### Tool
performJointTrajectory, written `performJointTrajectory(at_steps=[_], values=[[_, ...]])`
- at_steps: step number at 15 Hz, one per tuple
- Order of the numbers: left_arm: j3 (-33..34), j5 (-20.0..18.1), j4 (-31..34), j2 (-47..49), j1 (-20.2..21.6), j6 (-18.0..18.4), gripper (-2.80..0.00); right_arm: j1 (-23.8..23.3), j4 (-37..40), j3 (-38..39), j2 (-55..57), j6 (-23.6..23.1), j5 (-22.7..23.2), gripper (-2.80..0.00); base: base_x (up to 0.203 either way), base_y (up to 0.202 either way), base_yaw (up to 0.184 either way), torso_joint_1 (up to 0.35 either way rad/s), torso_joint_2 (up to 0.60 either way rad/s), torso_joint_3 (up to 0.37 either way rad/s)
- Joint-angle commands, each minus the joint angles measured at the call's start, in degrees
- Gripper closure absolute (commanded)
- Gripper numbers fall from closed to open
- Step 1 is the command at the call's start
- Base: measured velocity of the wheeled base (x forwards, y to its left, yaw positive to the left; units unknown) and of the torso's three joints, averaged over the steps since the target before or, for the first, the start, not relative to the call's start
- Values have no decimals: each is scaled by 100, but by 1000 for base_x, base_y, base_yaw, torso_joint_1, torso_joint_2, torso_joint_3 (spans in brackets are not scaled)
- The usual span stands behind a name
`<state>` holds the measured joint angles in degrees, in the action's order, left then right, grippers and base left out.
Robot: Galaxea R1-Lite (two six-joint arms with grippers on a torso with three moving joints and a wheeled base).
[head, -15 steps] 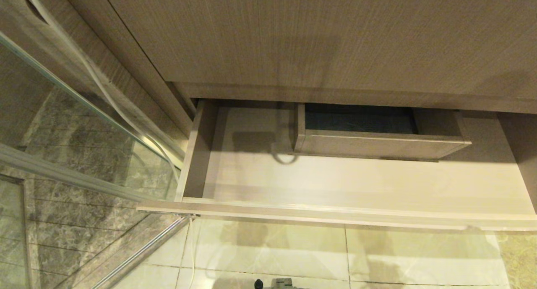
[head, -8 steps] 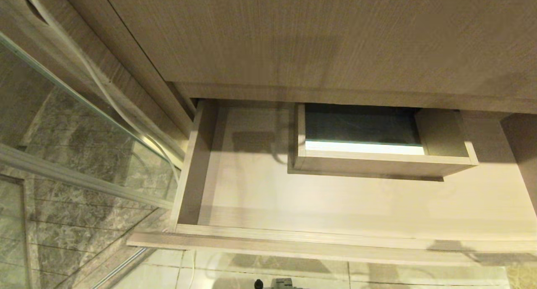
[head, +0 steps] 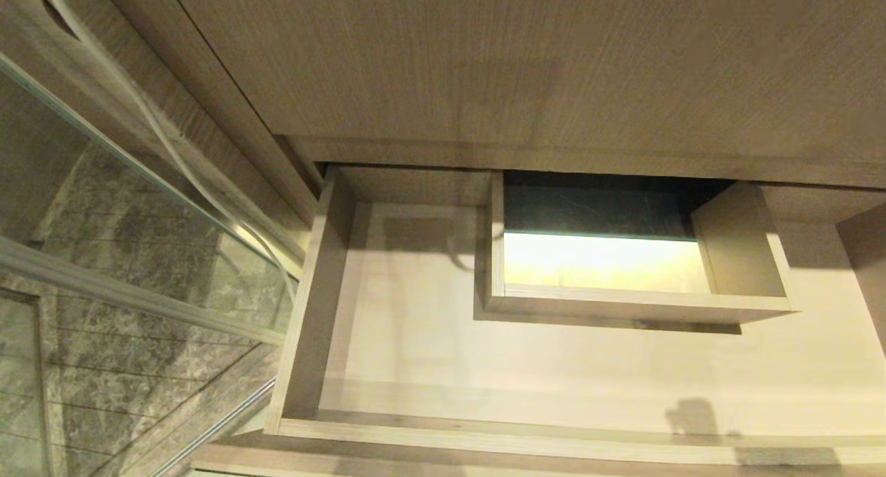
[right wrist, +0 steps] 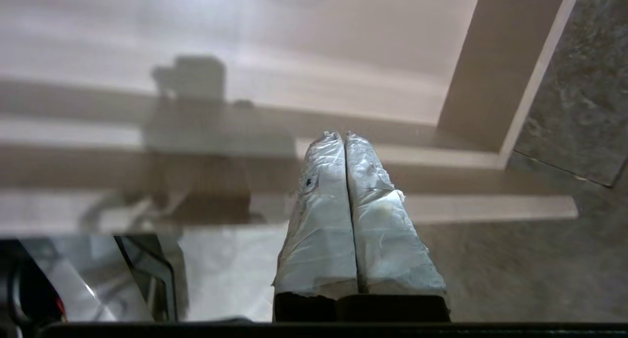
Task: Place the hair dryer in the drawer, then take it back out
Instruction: Pull open the drawer
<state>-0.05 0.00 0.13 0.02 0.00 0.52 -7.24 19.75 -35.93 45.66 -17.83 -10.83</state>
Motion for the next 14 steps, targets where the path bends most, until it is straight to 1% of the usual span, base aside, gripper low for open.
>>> performJointTrajectory(at_steps=[1, 3, 5, 7, 8, 10, 14], values=[[-4, 0, -4, -2, 0, 0, 0, 75, -48, 105, -142, 73, -3, 0, 0, 0, 0, 0, 0, 0], [-3, 0, 2, -2, 0, 0, 0, 210, -63, 46, -284, 142, -7, 0, 0, 0, 0, 0, 0, 0], [5, 0, -5, -2, 0, 0, 0, 249, -103, 86, -339, 157, -16, 0, 0, 0, 0, 0, 0, 0], [5, 0, -5, -2, 0, 0, 0, 302, -173, 174, -444, 315, -7, 0, 0, 0, 0, 0, 0, 0], [2, 0, -5, -2, 0, 0, 0, 305, -175, 177, -446, 321, -7, 0, 0, 0, 0, 0, 0, 0], [2, 0, -5, -2, 0, 0, 0, 451, -214, 237, -598, 412, 1, 0, 0, 0, 0, 0, 0, 0], [5, 0, -5, -2, 0, 0, 0, 514, -218, 679, -1312, 431, 10, 0, 0, 0, 0, 0, 0, 0]])
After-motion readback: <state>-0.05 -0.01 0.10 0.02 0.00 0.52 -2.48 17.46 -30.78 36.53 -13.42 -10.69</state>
